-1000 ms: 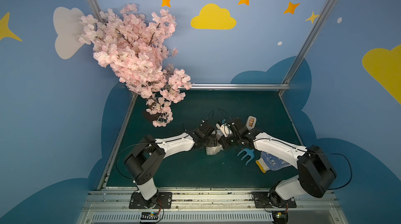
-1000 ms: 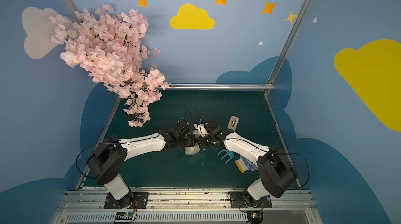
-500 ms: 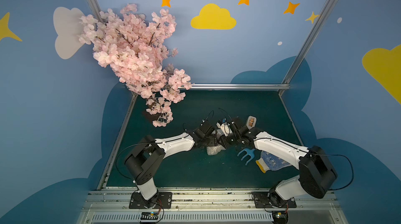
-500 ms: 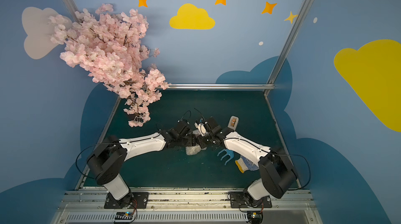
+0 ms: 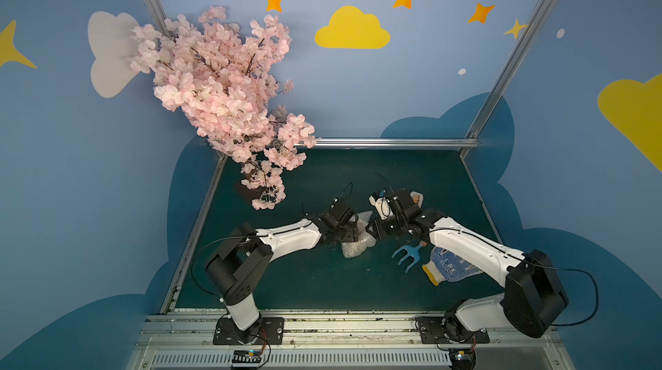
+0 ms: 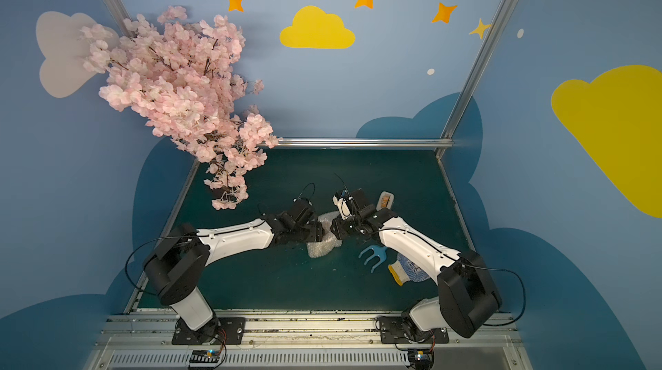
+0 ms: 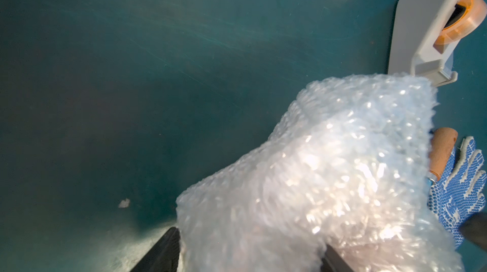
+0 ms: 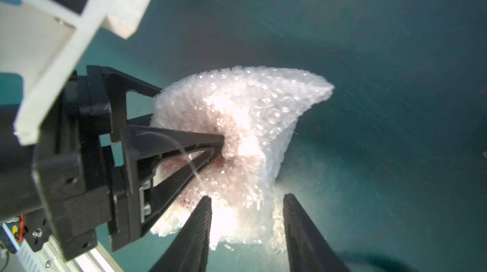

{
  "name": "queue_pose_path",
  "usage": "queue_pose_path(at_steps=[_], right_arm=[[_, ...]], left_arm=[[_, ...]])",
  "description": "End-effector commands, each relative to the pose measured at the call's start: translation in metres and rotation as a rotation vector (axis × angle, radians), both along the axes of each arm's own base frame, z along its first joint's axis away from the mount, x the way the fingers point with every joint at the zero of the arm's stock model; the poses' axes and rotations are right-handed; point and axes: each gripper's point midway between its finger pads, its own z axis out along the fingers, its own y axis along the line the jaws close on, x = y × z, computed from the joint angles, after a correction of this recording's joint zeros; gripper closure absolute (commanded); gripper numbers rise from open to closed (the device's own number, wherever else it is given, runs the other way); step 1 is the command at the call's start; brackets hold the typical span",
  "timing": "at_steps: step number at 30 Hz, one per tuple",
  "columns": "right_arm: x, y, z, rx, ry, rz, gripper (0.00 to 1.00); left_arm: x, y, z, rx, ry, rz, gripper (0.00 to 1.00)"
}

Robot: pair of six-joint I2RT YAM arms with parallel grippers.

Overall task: Wrap mugs in bubble wrap
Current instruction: Stick the tape on the bubble wrap.

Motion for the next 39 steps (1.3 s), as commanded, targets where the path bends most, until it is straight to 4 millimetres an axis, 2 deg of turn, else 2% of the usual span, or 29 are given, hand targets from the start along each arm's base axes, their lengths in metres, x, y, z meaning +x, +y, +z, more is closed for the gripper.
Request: queue_pose_path(at_steps=[1, 7, 16, 28, 39], right_arm=[[-0.003, -0.004, 0.011, 0.067, 0.021, -0.030, 0.53], [0.002, -0.004, 0.016, 0.144, 0.061, -0.033, 0.42], [0.003, 0.006, 0.003, 0.160, 0.131, 0.023, 0.28], [0.019, 0.012, -0.013, 0.207, 0.184, -0.003, 0.30], [0.024, 0.009, -0.034, 0.157, 0.230, -0.027, 0.33]], left_arm=[[-0.010, 0.010, -0.016, 0.062, 0.050, -0.011, 0.27], [-0.009, 0.009, -0.015, 0.058, 0.048, -0.013, 0.27], [-0.009, 0.008, -0.015, 0.054, 0.049, -0.013, 0.27], [-0.009, 0.008, -0.014, 0.057, 0.048, -0.015, 0.27], [-0.009, 0.007, -0.014, 0.057, 0.049, -0.015, 0.26]])
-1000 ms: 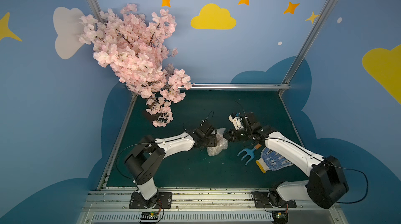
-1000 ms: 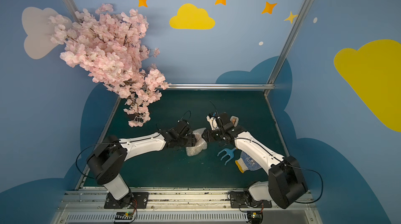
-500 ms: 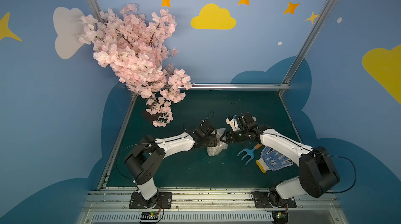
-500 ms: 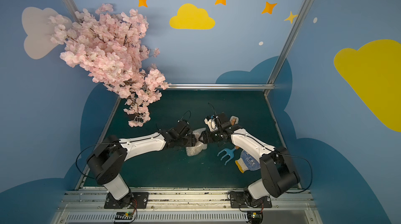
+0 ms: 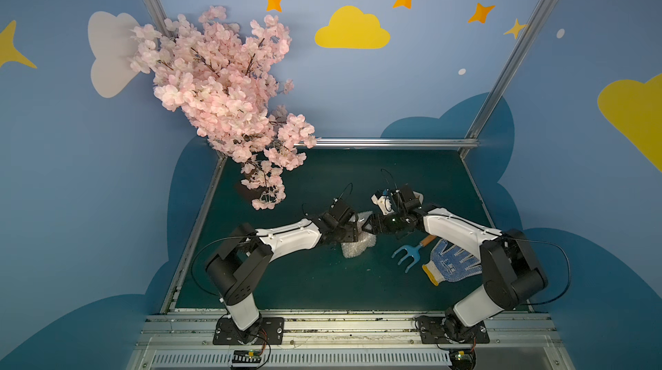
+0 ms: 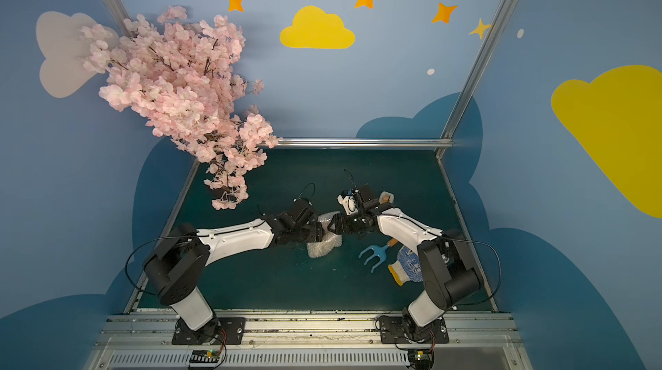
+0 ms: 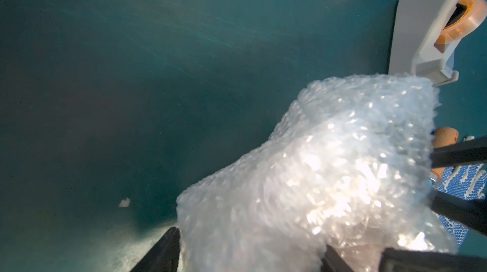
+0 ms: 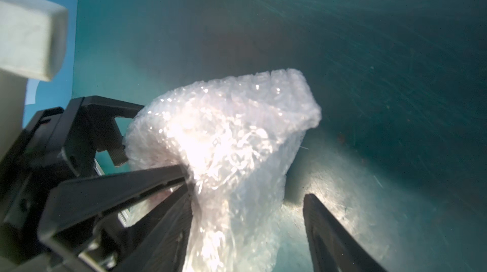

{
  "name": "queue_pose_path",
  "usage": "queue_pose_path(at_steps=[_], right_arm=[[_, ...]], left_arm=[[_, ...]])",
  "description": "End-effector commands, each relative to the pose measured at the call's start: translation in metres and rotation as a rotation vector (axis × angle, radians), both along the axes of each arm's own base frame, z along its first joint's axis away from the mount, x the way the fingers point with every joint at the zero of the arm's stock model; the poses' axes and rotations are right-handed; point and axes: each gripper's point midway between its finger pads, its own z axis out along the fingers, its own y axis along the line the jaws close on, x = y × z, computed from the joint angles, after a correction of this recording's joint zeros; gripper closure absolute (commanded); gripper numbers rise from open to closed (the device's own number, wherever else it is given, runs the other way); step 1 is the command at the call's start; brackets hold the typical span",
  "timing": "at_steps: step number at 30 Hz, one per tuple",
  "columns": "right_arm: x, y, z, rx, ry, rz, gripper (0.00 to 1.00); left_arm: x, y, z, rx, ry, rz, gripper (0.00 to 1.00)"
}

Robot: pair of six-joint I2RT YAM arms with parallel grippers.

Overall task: Wrap mugs in bubble wrap
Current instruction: Stick the tape on the bubble wrap.

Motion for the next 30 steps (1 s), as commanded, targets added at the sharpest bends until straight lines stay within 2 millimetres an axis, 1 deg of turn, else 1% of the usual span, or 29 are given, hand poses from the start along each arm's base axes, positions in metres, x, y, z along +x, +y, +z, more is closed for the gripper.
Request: queue_pose_path(at_steps=[1, 10, 16, 17, 18, 20, 21, 25, 27, 28, 30], right_arm=[[0.007, 0.000, 0.000, -0.015, 0.002, -0.006, 0.33], [0.007, -0.013, -0.026, -0.152, 0.068, -0.031, 0.40], [0.003, -0.027, -0.048, -0.303, 0.104, -0.042, 0.50], [0.003, -0.030, -0.053, -0.330, 0.114, -0.044, 0.53], [0.001, -0.032, -0.057, -0.353, 0.124, -0.046, 0.58], [0.000, -0.034, -0.064, -0.378, 0.138, -0.047, 0.72], [-0.001, -0.035, -0.066, -0.383, 0.146, -0.047, 0.75], [-0.004, -0.032, -0.068, -0.375, 0.154, -0.039, 0.76], [-0.003, -0.029, -0.063, -0.354, 0.144, -0.033, 0.74], [-0.003, -0.025, -0.057, -0.331, 0.135, -0.028, 0.71], [-0.001, -0.017, -0.043, -0.275, 0.109, -0.013, 0.62]], left_arm=[[-0.009, 0.007, -0.014, 0.055, 0.048, -0.015, 0.27], [-0.009, 0.007, -0.012, 0.058, 0.046, -0.019, 0.27], [-0.008, 0.007, -0.013, 0.062, 0.048, -0.018, 0.27], [-0.009, 0.007, -0.013, 0.062, 0.049, -0.019, 0.27], [-0.009, 0.007, -0.014, 0.063, 0.049, -0.020, 0.27], [-0.009, 0.007, -0.015, 0.063, 0.051, -0.019, 0.27], [-0.009, 0.007, -0.015, 0.062, 0.051, -0.018, 0.27], [-0.010, 0.007, -0.016, 0.063, 0.054, -0.020, 0.27], [-0.009, 0.007, -0.017, 0.065, 0.056, -0.018, 0.27], [-0.009, 0.007, -0.017, 0.065, 0.057, -0.020, 0.27], [-0.009, 0.007, -0.018, 0.065, 0.057, -0.022, 0.27]])
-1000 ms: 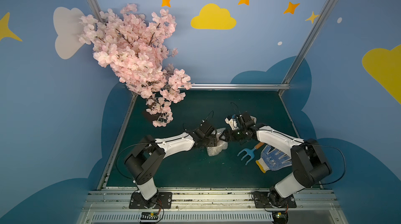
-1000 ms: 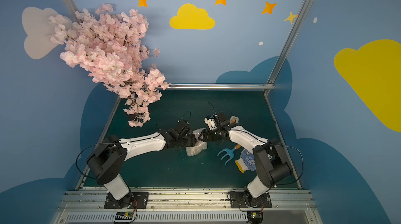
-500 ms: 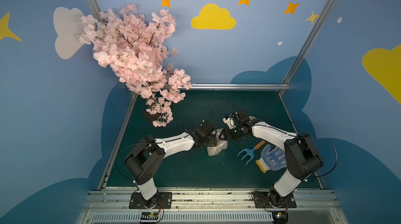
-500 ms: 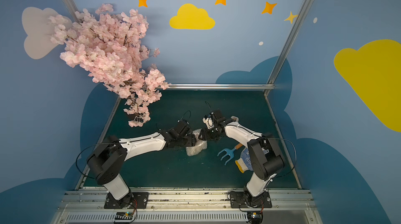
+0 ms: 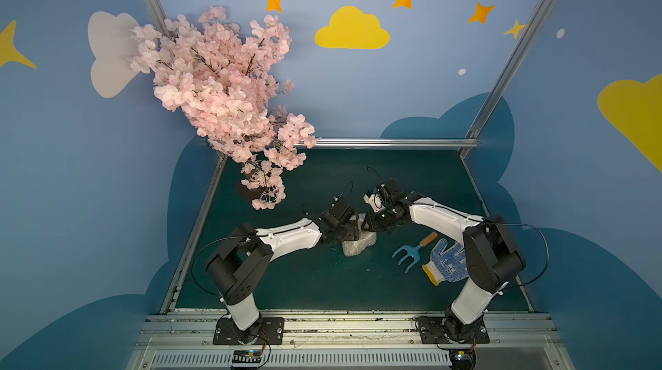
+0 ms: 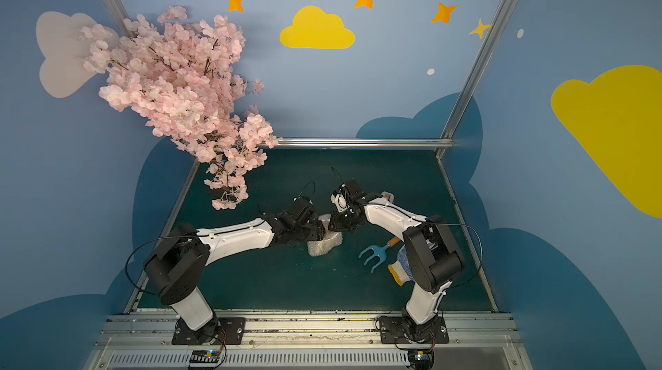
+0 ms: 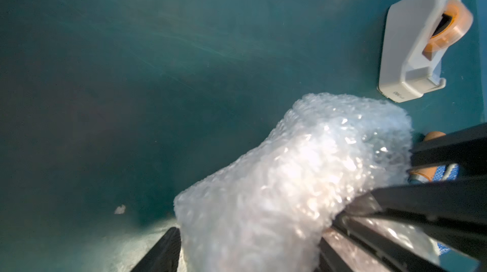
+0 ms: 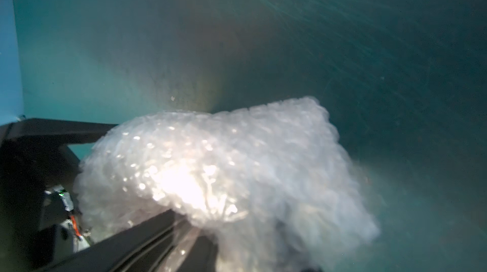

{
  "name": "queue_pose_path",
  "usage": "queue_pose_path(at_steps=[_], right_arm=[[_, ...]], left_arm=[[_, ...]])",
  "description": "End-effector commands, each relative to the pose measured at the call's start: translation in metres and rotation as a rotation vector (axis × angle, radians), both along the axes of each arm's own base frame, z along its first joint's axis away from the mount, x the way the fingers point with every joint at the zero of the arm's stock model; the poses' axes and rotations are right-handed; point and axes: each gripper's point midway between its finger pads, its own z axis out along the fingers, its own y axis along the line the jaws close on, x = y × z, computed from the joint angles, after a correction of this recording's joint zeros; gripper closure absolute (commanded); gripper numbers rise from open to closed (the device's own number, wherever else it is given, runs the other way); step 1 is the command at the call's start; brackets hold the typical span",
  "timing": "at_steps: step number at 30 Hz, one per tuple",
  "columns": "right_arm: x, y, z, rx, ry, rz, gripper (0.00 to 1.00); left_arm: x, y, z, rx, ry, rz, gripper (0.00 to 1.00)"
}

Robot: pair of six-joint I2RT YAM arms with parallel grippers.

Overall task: Wrap mugs in bubble wrap
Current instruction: Stick the tape on the bubble wrap.

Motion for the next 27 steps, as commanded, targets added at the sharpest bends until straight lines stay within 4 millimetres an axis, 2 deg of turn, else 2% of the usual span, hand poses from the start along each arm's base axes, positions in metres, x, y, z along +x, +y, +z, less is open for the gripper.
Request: queue_pose_path(at_steps=[1, 7, 10, 19, 24, 27], right_arm=[[-0.009, -0.022, -0.014, -0.086, 0.028, -0.025, 0.59], [0.002, -0.009, 0.039, 0.057, -0.081, -0.020, 0.43], [0.004, -0.005, 0.050, 0.095, -0.103, -0.013, 0.38], [0.011, 0.000, 0.027, 0.094, -0.053, -0.018, 0.38], [0.021, -0.005, 0.013, 0.066, -0.029, -0.070, 0.40], [0.023, -0.001, 0.020, 0.110, -0.024, -0.072, 0.40]], left_arm=[[-0.012, 0.009, -0.020, 0.072, 0.062, -0.022, 0.27], [-0.012, 0.010, -0.022, 0.076, 0.066, -0.022, 0.27], [-0.013, 0.010, -0.022, 0.073, 0.066, -0.021, 0.27], [-0.013, 0.010, -0.021, 0.071, 0.065, -0.020, 0.27], [-0.013, 0.011, -0.021, 0.073, 0.066, -0.021, 0.27], [-0.013, 0.010, -0.021, 0.072, 0.066, -0.022, 0.27]])
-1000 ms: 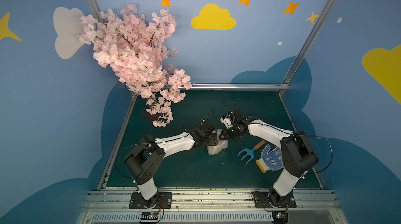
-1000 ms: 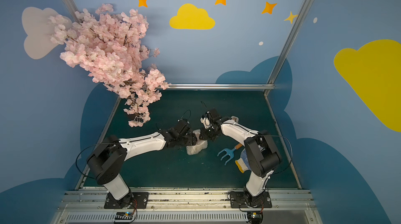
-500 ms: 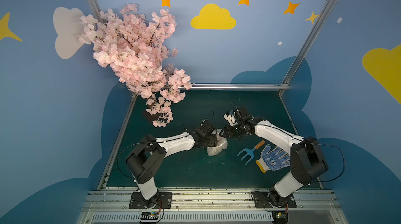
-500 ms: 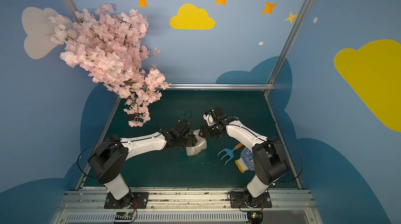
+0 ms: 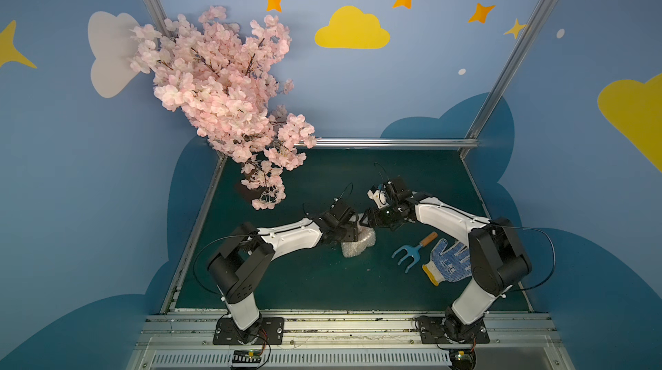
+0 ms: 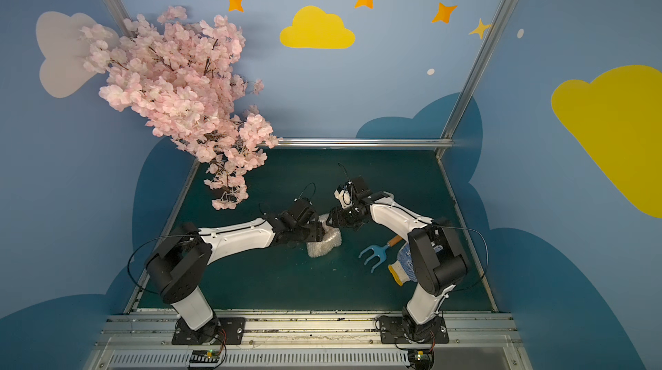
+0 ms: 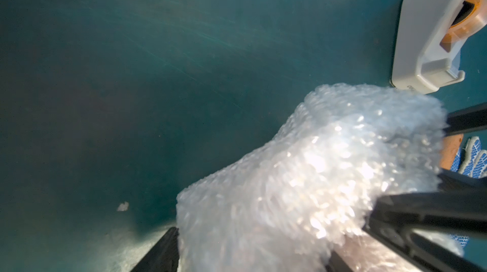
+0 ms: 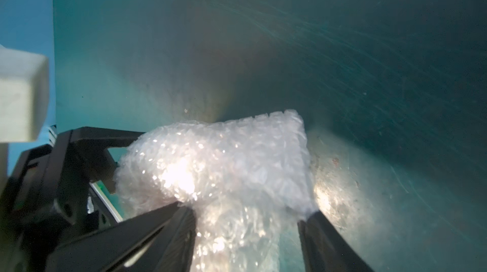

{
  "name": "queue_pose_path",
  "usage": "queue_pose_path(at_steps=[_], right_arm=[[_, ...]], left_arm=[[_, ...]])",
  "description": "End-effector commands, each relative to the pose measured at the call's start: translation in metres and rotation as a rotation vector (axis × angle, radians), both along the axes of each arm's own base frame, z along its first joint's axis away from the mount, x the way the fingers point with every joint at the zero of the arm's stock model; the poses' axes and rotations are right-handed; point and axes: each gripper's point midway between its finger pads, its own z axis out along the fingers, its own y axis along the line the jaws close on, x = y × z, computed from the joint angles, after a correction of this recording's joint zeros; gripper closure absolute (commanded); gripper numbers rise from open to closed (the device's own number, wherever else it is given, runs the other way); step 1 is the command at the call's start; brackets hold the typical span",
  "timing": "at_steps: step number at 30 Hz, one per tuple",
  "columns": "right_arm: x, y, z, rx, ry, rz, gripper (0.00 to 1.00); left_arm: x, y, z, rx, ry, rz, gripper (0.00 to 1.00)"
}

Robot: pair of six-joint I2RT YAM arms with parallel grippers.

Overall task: Wrap mugs in bubble wrap
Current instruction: Stick the tape on the bubble wrap.

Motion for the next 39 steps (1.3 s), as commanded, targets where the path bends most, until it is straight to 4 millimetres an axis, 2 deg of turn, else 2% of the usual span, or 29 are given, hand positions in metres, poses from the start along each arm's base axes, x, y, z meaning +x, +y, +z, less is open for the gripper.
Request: queue_pose_path(at_steps=[1, 6, 9, 14, 21, 25, 29, 33, 36, 39], right_arm=[[0.010, 0.004, 0.008, 0.041, -0.015, -0.025, 0.40], [0.013, 0.010, 0.030, 0.125, -0.052, -0.021, 0.40], [0.015, 0.007, 0.033, 0.134, -0.056, -0.035, 0.40], [0.018, 0.002, 0.019, 0.102, -0.029, -0.058, 0.41], [0.018, -0.007, -0.011, 0.015, 0.035, -0.081, 0.42], [0.016, -0.008, -0.016, 0.003, 0.055, -0.077, 0.42], [0.021, -0.010, 0.001, -0.002, 0.010, -0.085, 0.43], [0.025, -0.022, 0.035, -0.010, -0.100, -0.133, 0.42], [0.012, -0.024, 0.054, 0.040, -0.138, -0.138, 0.39], [-0.015, -0.014, 0.062, 0.125, -0.135, -0.061, 0.35]], left_arm=[[-0.012, 0.009, -0.016, 0.060, 0.054, -0.018, 0.27], [-0.012, 0.008, -0.015, 0.059, 0.052, -0.020, 0.27], [-0.011, 0.009, -0.015, 0.058, 0.052, -0.018, 0.27], [-0.012, 0.008, -0.015, 0.055, 0.054, -0.020, 0.27], [-0.013, 0.009, -0.014, 0.060, 0.052, -0.023, 0.27], [-0.013, 0.009, -0.014, 0.062, 0.052, -0.023, 0.27], [-0.013, 0.010, -0.015, 0.064, 0.054, -0.022, 0.27], [-0.013, 0.009, -0.014, 0.062, 0.053, -0.022, 0.27], [-0.012, 0.009, -0.014, 0.061, 0.049, -0.021, 0.27], [-0.012, 0.009, -0.015, 0.061, 0.052, -0.021, 0.27]])
